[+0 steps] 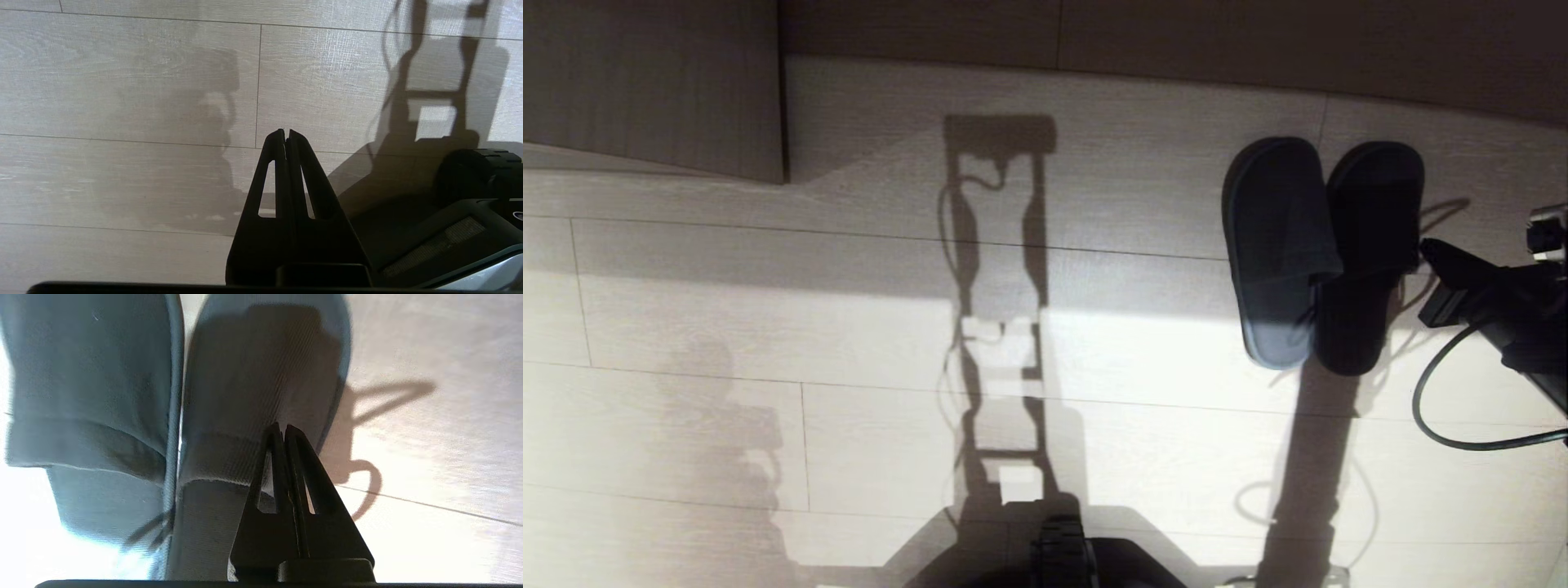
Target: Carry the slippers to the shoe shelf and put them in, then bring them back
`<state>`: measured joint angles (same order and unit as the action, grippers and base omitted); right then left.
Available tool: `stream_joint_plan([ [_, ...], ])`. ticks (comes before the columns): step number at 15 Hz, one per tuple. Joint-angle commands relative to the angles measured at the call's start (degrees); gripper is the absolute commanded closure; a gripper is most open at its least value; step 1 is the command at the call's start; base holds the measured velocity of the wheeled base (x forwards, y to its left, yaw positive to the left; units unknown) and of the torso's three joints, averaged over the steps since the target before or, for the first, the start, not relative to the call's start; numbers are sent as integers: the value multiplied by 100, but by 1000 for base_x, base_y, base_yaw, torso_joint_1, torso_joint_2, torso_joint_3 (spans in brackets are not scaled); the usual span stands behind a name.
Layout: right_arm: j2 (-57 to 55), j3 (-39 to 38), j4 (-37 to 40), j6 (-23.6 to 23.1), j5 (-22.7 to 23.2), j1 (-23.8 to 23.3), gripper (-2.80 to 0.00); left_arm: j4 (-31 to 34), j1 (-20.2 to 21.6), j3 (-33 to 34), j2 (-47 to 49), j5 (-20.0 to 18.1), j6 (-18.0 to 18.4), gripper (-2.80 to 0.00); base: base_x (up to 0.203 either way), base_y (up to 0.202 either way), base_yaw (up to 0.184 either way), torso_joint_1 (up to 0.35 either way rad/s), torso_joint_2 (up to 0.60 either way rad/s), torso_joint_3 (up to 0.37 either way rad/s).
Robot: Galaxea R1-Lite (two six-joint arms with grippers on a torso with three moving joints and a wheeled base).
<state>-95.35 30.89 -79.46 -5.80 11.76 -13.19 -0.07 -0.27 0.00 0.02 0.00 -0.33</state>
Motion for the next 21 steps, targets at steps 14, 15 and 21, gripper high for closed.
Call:
stream_joint_plan([
  [14, 4003, -1265, 1455, 5, 149, 132, 0, -1, 0, 9, -2, 0, -11, 0, 0, 0, 0, 0, 0, 0],
  [15, 4538, -1293, 1878, 5, 227, 135, 0, -1, 0, 9, -2, 0, -11, 0, 0, 0, 0, 0, 0, 0],
  [21, 7622, -1415, 5532, 15, 770, 263, 0, -1, 0, 9, -2, 0, -11, 0, 0, 0, 0, 0, 0, 0],
])
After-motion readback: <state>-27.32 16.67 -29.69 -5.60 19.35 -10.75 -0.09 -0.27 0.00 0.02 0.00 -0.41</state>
